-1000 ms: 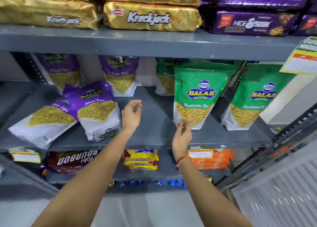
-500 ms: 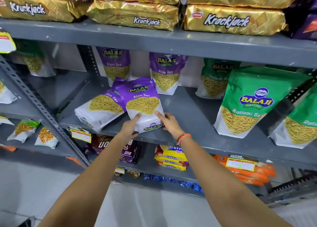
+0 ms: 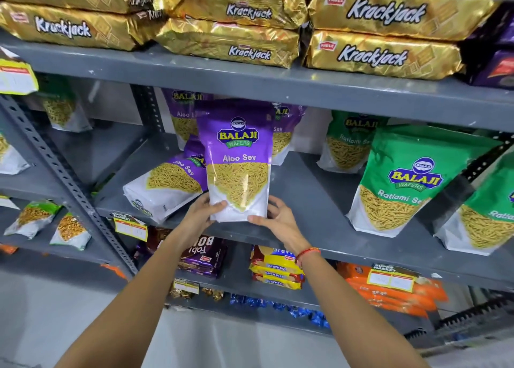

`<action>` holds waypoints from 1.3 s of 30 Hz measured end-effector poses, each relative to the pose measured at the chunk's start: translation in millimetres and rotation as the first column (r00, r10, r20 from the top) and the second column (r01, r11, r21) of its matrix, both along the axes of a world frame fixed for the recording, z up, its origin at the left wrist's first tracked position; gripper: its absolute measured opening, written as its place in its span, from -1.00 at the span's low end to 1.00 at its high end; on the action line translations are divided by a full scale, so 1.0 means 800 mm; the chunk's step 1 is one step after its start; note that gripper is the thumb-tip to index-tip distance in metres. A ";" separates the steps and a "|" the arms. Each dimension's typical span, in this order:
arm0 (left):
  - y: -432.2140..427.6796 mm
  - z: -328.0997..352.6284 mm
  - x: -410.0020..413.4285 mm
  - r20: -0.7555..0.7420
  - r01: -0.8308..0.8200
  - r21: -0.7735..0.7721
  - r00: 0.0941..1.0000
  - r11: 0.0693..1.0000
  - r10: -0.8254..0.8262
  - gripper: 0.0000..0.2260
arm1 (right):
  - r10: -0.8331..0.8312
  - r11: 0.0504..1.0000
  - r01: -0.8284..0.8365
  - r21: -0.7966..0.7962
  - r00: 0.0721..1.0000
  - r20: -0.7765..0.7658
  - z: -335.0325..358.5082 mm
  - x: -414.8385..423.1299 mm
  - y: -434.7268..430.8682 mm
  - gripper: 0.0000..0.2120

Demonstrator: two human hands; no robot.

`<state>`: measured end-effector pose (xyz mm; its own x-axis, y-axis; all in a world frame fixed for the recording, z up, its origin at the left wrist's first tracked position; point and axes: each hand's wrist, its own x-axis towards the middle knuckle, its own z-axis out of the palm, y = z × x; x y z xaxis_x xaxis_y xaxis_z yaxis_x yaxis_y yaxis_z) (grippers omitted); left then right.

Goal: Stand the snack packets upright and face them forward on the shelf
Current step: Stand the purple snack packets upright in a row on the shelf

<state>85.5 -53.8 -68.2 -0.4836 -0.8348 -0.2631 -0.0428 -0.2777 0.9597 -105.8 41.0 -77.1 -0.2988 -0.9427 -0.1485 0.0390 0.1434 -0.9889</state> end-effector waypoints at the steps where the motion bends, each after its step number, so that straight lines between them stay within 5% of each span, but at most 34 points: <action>1: 0.002 0.002 -0.001 -0.016 0.004 -0.016 1.000 1.000 -0.004 -0.73 | -0.008 1.000 0.008 -0.013 1.000 0.003 -0.001 0.000 0.001 -0.29; 11: 0.005 0.010 -0.021 -0.040 0.029 -0.042 0.999 0.999 -0.031 -0.66 | -0.044 0.998 0.042 -0.037 0.998 -0.041 0.003 -0.022 0.011 -0.27; 21: -0.005 0.026 -0.096 0.020 0.159 -0.178 0.987 0.971 -0.158 -0.46 | -0.152 0.988 0.150 -0.026 0.951 -0.270 0.007 -0.084 0.016 -0.31; 29: -0.029 0.015 -0.146 0.073 0.217 -0.171 0.976 0.961 -0.207 -0.42 | -0.315 0.943 0.333 0.009 0.898 -0.308 -0.010 -0.100 0.006 -0.34; 39: -0.035 -0.012 -0.145 0.122 0.218 -0.149 0.972 0.965 -0.201 -0.38 | -0.305 0.942 0.334 0.015 0.875 -0.375 -0.028 -0.099 0.003 -0.40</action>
